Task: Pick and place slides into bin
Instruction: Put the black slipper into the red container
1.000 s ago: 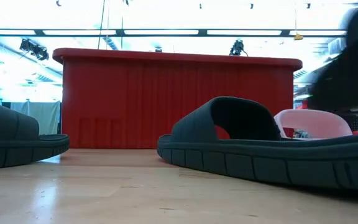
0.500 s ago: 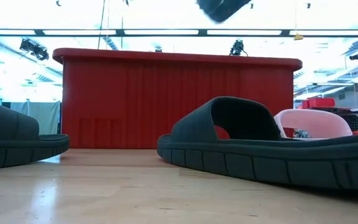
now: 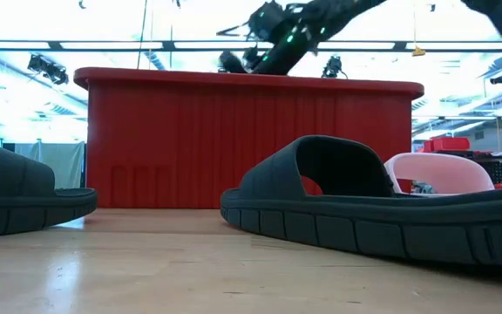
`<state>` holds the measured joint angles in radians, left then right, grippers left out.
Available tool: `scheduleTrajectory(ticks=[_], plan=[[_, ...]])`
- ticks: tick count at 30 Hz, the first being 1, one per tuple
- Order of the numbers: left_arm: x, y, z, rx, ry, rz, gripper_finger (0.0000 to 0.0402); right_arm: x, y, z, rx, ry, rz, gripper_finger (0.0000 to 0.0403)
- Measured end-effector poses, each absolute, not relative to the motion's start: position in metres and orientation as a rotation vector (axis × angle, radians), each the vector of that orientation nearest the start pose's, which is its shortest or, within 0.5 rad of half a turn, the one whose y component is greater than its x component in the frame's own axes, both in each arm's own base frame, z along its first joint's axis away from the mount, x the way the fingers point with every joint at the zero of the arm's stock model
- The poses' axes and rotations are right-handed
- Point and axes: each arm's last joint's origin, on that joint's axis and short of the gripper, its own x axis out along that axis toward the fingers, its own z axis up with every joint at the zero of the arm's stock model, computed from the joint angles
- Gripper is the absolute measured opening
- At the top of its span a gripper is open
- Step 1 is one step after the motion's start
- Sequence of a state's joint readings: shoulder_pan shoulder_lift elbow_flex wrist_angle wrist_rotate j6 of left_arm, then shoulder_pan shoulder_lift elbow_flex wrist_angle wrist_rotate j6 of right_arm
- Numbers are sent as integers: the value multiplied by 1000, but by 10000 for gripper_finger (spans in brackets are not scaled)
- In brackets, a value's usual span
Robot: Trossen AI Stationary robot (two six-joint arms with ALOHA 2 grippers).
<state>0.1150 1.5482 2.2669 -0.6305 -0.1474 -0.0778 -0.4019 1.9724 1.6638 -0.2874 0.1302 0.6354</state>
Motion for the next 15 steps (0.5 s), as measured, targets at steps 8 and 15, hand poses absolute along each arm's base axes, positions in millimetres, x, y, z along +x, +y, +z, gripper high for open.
scheduleTrajectory(ticks=[8,15], plan=[[243,32,577,-59,-14,263,177,449,-192,215,563,335,-889,4],[225,30,582,-56,-13,262,173,464,-202,186,589,248,-854,4]])
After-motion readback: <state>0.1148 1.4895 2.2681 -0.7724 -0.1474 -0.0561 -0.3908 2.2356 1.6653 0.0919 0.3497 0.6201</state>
